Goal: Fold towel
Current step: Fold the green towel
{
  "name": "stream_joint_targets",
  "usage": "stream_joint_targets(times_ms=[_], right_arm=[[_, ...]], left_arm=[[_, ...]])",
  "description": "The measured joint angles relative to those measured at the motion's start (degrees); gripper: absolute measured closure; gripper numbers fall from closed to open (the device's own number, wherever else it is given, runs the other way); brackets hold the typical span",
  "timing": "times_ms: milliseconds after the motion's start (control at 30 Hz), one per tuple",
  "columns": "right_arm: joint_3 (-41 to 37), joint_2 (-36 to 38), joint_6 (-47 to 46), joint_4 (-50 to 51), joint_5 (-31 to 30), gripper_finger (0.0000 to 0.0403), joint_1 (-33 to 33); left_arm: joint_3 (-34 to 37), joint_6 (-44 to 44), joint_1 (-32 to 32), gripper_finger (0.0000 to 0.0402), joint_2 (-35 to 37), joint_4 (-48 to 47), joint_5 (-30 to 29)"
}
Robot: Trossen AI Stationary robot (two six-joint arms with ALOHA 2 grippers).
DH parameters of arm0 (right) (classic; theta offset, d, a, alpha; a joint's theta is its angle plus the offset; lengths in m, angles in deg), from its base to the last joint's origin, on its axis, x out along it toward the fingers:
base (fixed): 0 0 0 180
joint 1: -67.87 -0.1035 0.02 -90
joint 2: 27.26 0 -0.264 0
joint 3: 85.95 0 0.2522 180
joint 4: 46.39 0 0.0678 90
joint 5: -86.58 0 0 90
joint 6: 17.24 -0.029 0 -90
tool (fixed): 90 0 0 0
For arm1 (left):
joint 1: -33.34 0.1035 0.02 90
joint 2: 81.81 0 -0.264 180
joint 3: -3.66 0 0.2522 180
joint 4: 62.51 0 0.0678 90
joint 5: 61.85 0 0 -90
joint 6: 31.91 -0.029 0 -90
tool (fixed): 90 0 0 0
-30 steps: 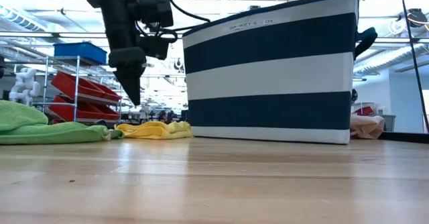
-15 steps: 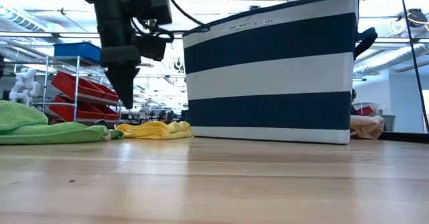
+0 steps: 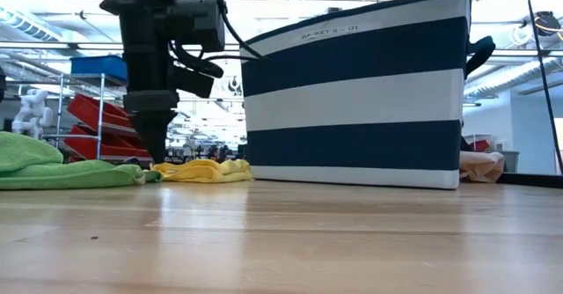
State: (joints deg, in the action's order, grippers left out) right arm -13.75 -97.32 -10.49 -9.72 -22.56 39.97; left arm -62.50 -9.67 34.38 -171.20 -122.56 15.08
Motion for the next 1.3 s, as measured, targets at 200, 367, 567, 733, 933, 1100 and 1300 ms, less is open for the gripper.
stream_joint_targets(times_ms=[200,367,567,733,933,1100,1300], right_arm=[[0.0,0.0,-0.12,0.07,-0.01,0.0303,0.02],[0.0,0.0,-0.65,0.13,-0.01,0.0303,0.02],[0.0,-0.02,-1.58,0.41,-0.01,0.0303,0.02],[0.0,-0.02,-1.63,0.62,-0.01,0.0303,0.02],[0.0,-0.02,-1.63,0.57,-0.03,0.0303,0.02],[0.0,-0.02,-1.63,0.62,-0.01,0.0303,0.02],[-0.02,-0.04,-1.63,1.41,-0.03,0.0303,0.02]], left_arm=[[-0.03,1.89,0.04,0.0208,-0.4,1.41,0.44],[0.49,3.21,0.82,0.0223,-1.99,1.61,0.57],[1.28,4.26,2.77,0.0236,-5.86,1.04,0.62],[1.18,1.96,2.91,0.0284,-6.16,1.45,0.86],[1.14,-1.63,2.6,0.0389,-6.32,1.61,0.43],[-0.02,-2.25,2.43,0.0398,-5.99,0.68,-0.02],[-5.24,-3.33,-0.14,0.0399,-5.18,-5.8,-0.06]])
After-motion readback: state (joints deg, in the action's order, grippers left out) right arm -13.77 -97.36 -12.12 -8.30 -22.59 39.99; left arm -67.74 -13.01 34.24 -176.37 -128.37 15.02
